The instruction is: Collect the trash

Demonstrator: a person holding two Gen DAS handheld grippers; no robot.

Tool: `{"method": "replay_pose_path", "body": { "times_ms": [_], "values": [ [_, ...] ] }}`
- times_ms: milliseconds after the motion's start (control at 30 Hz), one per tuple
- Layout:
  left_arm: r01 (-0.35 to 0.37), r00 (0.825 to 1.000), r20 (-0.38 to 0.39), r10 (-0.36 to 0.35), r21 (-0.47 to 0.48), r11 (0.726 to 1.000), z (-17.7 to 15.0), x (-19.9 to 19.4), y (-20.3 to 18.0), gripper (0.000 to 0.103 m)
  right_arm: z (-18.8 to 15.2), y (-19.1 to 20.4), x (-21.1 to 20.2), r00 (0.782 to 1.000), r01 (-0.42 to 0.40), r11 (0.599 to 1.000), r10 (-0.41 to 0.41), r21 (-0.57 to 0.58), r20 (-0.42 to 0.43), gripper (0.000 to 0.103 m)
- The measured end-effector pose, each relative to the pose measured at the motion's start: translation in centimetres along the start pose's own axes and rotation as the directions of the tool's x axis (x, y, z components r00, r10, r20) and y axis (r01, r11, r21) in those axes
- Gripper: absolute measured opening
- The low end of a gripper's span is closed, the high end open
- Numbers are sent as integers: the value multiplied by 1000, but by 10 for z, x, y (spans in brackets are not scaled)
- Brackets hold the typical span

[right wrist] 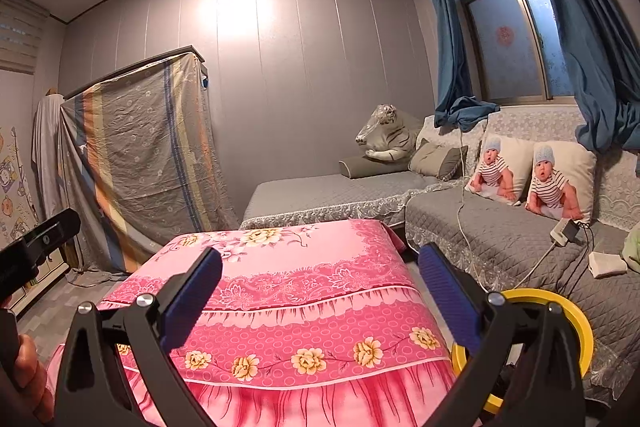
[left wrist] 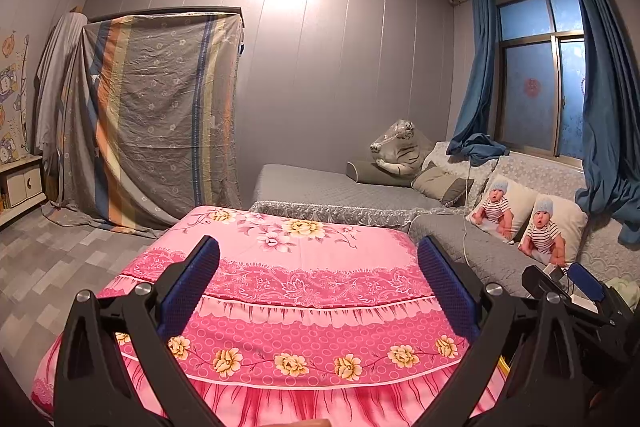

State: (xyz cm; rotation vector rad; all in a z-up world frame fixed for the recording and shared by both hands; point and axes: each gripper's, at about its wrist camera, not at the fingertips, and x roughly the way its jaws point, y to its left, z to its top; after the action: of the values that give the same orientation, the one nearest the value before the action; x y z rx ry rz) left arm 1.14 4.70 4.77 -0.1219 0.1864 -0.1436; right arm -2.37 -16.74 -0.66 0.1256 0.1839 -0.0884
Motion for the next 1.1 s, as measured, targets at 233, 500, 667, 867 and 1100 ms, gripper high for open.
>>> {"method": "replay_pose_path", "body": {
  "times_ms": [233,500,667,867,1100],
  "values": [
    [-4,1000,3,4,-5,1000,0,1,-1,95,-1,0,1,1000,5,1000,-5,-8,3,95],
    [-4,1000,7,4,-5,1000,2,1,-1,95,0,1,1,1000,5,1000,-5,-11,4,95],
    [0,1000,10,0,-10,1000,4,-1,0,95,2,3,1,1000,8,1000,-8,-17,9,95],
    [7,1000,11,-7,-15,1000,6,-2,1,95,2,3,1,1000,8,1000,-8,-16,8,95],
    [9,1000,5,-9,-18,1000,5,0,1,95,4,3,3,1000,0,1000,0,-17,0,95]
  ]
}}
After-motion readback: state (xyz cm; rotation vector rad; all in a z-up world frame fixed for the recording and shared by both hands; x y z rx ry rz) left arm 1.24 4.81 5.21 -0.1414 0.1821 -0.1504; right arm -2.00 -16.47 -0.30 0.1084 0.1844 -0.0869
